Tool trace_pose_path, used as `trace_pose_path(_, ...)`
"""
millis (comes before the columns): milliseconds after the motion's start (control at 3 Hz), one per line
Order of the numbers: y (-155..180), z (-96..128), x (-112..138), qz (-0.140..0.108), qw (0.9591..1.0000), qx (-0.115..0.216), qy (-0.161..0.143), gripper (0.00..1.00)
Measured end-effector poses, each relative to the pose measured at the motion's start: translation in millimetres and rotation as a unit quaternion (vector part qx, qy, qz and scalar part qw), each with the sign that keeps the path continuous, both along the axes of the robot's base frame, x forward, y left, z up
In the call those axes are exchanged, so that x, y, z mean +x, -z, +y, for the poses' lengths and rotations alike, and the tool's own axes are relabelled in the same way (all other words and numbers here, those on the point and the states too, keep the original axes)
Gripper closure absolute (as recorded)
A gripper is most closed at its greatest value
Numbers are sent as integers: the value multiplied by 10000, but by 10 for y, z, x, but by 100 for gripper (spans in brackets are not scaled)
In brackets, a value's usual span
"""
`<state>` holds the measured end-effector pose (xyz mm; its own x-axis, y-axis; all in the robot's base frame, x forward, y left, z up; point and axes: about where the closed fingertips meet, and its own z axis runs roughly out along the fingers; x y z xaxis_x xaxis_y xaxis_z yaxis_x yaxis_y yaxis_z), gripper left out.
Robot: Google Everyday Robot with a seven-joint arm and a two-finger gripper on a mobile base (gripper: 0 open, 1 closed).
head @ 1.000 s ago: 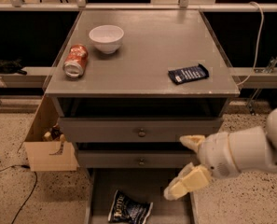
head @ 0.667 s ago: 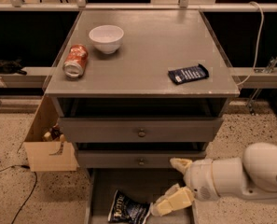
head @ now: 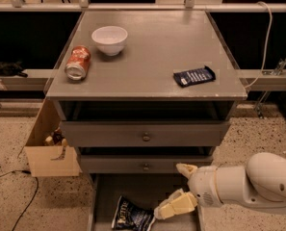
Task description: Pick blue chip bag from bottom drawer and place on counter
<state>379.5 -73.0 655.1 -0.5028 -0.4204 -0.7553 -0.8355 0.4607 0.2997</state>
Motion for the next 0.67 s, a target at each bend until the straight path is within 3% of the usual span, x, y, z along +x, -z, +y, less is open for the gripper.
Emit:
trace_pose_path(333, 246, 68, 53, 61, 10000, -69, -7, 0)
trace_pose_path(667, 877, 136, 286, 478, 9985, -272, -37, 0)
